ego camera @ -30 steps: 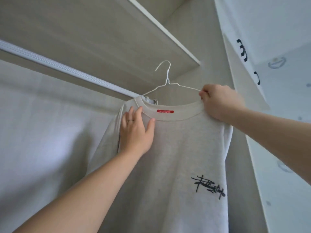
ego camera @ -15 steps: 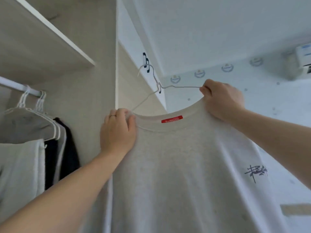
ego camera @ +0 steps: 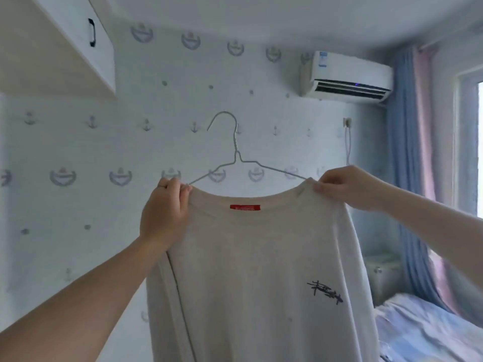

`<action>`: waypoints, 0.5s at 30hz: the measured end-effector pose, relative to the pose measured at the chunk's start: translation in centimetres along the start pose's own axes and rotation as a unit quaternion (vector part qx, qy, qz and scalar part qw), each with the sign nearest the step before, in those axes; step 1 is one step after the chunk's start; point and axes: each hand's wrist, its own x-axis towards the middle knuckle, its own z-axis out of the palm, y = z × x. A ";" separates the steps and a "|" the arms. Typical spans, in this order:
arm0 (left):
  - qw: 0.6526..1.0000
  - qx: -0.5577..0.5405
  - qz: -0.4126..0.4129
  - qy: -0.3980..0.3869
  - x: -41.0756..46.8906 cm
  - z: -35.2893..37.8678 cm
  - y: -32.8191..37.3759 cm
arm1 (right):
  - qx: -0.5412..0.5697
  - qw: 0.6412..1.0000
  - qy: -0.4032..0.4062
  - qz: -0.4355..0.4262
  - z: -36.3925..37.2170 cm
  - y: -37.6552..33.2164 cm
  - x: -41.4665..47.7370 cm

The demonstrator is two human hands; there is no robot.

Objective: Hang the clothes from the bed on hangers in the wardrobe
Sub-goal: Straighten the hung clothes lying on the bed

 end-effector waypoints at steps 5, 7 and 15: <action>0.998 -0.020 0.012 -0.055 -5.7 10.7 -1.3 | 0.032 0.997 -0.013 0.064 6.0 8.9 -4.6; 0.997 -0.027 0.007 -0.074 -7.6 14.7 -2.2 | 0.047 0.994 -0.011 0.094 8.9 11.6 -5.7; 0.982 -0.048 -0.022 -0.182 -13.1 30.8 -9.7 | 0.074 0.976 0.030 0.203 22.1 18.6 -5.0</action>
